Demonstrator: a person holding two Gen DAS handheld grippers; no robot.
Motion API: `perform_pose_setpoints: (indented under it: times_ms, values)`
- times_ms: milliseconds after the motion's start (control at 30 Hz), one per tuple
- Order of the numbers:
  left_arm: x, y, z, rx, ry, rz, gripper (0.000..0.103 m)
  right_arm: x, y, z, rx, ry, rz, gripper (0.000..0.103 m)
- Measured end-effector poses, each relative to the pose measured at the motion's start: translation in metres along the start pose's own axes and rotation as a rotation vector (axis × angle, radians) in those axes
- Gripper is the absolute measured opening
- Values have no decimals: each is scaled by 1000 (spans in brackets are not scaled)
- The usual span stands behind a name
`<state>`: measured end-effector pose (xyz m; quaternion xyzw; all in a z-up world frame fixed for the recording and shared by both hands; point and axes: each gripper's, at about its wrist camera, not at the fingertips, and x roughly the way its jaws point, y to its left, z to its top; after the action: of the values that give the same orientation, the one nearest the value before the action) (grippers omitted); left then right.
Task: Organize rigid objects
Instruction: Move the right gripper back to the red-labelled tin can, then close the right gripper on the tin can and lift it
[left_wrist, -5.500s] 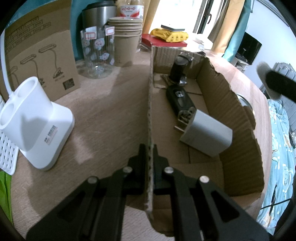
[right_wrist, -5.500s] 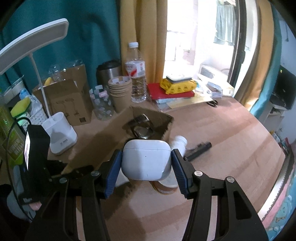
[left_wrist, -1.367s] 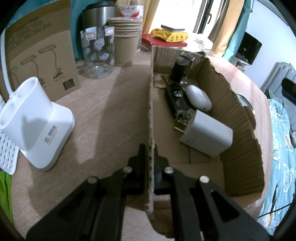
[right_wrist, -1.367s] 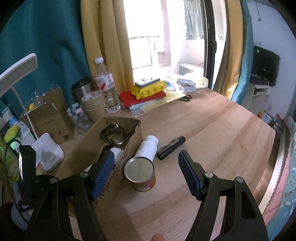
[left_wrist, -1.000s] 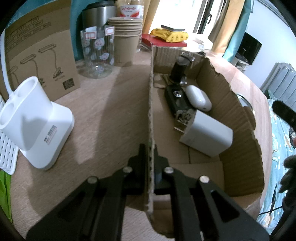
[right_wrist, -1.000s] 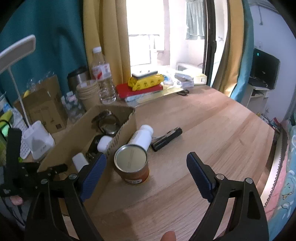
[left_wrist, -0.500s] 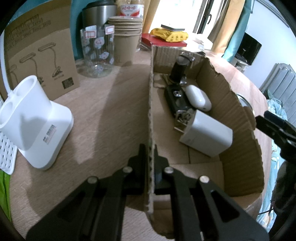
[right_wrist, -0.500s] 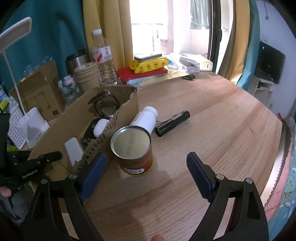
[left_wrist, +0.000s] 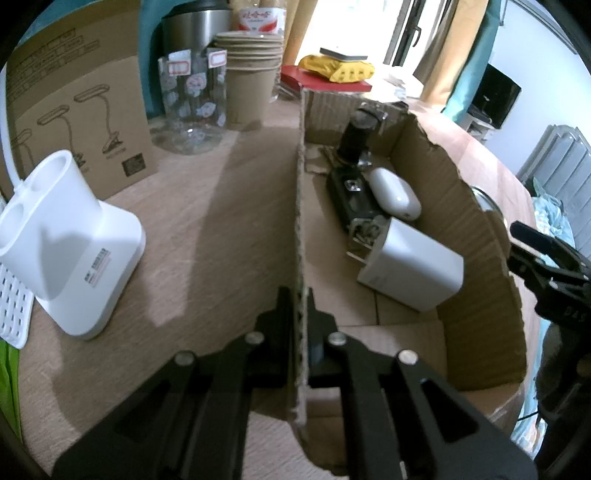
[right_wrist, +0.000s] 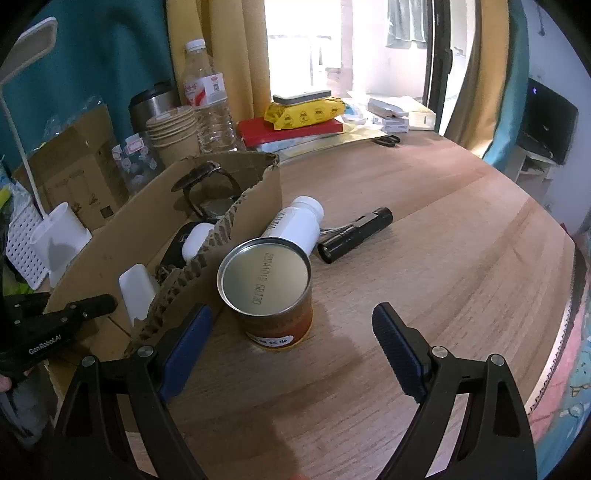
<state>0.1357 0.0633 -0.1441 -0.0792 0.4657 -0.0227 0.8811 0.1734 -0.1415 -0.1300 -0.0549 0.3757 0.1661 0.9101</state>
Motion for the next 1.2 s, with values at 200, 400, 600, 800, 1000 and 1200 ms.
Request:
perform_pose_setpoints:
  times_ms: [200,400,600,800,1000,1200]
  values:
    - [0,0,-1,1,1,-4,5,7,3,1,-30,2,13,90]
    - [0,0,-1,1,1,-5,5,16,0,4,-38,6,26,90]
    - [0,-1,-1,3,0,-4,5,22,-3,6,-41,17,34,83]
    - [0,-1,-1,3,0,-4,5,26,0,6,-43,30,40,68]
    - [0,0,0,2,0,-4,5,26,4,4,-73,25,15,58]
    - [0,0,0,2,1,-4,5,19,0,5,-58,14,17,57]
